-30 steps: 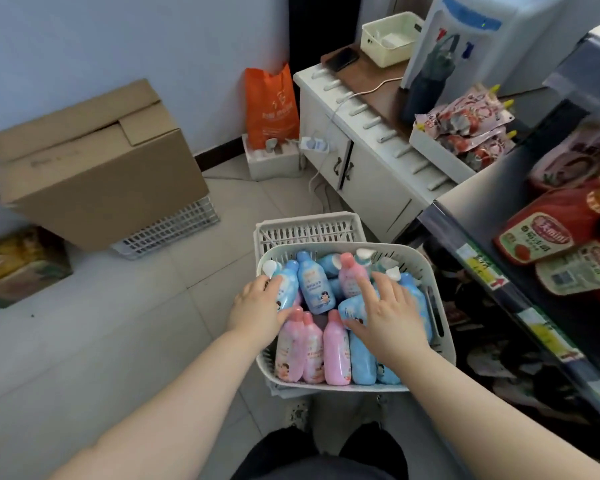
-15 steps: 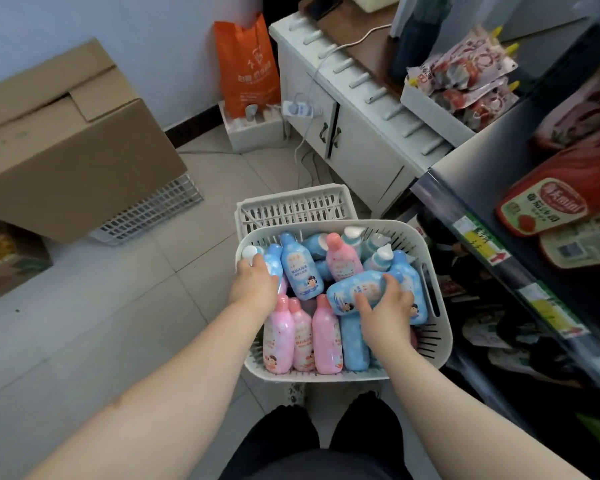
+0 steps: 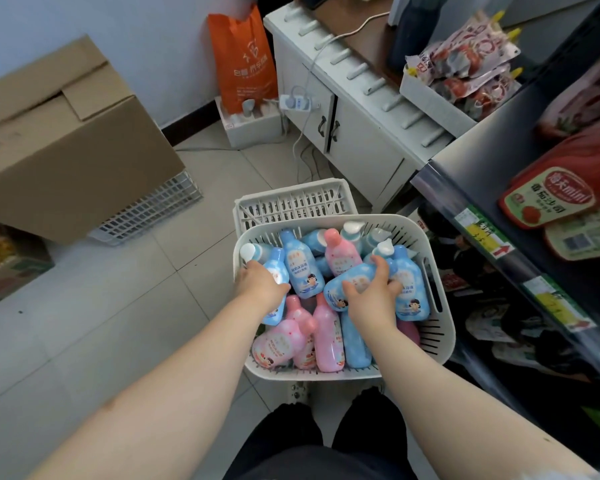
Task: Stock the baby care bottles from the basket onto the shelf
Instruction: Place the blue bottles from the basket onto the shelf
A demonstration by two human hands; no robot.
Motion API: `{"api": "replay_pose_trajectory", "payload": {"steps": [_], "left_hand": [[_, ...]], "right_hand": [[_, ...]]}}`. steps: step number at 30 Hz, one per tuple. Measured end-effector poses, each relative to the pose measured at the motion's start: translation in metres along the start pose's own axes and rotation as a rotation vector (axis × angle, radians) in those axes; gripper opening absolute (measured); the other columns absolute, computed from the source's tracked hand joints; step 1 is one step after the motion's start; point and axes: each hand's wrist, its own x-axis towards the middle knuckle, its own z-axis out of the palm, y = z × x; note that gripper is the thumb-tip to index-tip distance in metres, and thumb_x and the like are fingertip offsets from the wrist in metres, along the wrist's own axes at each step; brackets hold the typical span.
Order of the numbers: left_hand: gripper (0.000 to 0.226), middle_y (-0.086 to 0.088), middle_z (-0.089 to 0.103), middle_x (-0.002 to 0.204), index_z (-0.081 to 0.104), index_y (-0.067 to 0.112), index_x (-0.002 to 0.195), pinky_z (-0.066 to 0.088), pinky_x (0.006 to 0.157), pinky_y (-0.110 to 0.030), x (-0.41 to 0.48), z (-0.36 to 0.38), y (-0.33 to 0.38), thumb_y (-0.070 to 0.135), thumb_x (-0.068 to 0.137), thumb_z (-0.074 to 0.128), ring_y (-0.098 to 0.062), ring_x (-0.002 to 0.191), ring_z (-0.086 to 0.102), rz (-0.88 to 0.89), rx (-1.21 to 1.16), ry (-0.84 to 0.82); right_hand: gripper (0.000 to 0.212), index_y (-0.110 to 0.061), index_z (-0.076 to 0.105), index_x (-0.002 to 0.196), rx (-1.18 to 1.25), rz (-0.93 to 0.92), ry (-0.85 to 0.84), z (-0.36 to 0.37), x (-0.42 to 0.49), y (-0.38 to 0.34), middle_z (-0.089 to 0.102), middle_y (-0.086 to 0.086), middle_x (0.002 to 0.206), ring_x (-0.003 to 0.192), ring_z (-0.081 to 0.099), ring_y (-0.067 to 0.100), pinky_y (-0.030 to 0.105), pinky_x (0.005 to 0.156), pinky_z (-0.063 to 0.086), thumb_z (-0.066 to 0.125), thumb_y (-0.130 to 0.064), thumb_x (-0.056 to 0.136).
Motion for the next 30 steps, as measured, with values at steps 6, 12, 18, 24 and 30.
{"api": "replay_pose_trajectory", "payload": {"steps": [6, 12, 18, 24, 30], "left_hand": [[0.066, -0.013, 0.055, 0.121, 0.035, 0.008, 0.126, 0.049, 0.080, -0.035, -0.022, 0.002, -0.009, 0.030, 0.076, 0.074, -0.033, 0.104, 0.058, 0.082, -0.149, 0.062], [0.061, -0.005, 0.057, 0.110, 0.041, 0.012, 0.119, 0.039, 0.071, -0.029, -0.059, -0.027, 0.008, 0.033, 0.074, 0.077, -0.024, 0.088, 0.052, 0.261, -0.268, 0.173], [0.059, 0.004, 0.053, 0.099, 0.042, 0.016, 0.116, 0.041, 0.072, -0.029, -0.104, -0.059, 0.045, 0.034, 0.073, 0.078, -0.020, 0.086, 0.053, 0.445, -0.393, 0.223], [0.057, 0.007, 0.053, 0.097, 0.042, 0.020, 0.110, 0.037, 0.071, -0.026, -0.146, -0.083, 0.087, 0.035, 0.070, 0.080, -0.015, 0.086, 0.053, 0.661, -0.427, 0.272], [0.059, 0.008, 0.053, 0.102, 0.041, 0.022, 0.110, 0.038, 0.061, -0.013, -0.194, -0.113, 0.144, 0.036, 0.070, 0.081, -0.005, 0.081, 0.053, 0.917, -0.467, 0.320]], "right_hand": [[0.051, -0.032, 0.036, 0.132, -0.050, -0.132, -0.013, -0.014, -0.008, -0.001, 0.026, 0.009, 0.131, 0.072, 0.052, 0.012, 0.029, 0.074, 0.047, 0.061, -0.021, 0.089], [0.079, -0.049, 0.013, 0.146, -0.047, -0.364, -0.055, -0.046, -0.027, -0.010, 0.034, -0.001, 0.131, 0.103, 0.050, 0.014, 0.030, 0.089, 0.042, 0.062, -0.025, 0.090], [0.103, -0.035, -0.010, 0.150, 0.172, -0.450, -0.051, -0.082, -0.045, -0.031, 0.027, -0.017, 0.142, 0.129, 0.032, 0.000, 0.027, 0.107, 0.032, 0.069, -0.018, 0.086], [0.054, -0.033, 0.047, 0.126, 0.189, -0.556, 0.064, -0.137, -0.069, -0.070, 0.058, -0.008, 0.118, 0.111, 0.055, 0.009, 0.031, 0.093, 0.048, 0.073, -0.028, 0.078], [0.057, -0.030, 0.046, 0.128, 0.237, -0.676, 0.182, -0.214, -0.098, -0.110, 0.062, -0.014, 0.110, 0.098, 0.060, -0.003, 0.017, 0.083, 0.049, 0.076, -0.025, 0.079]]}}
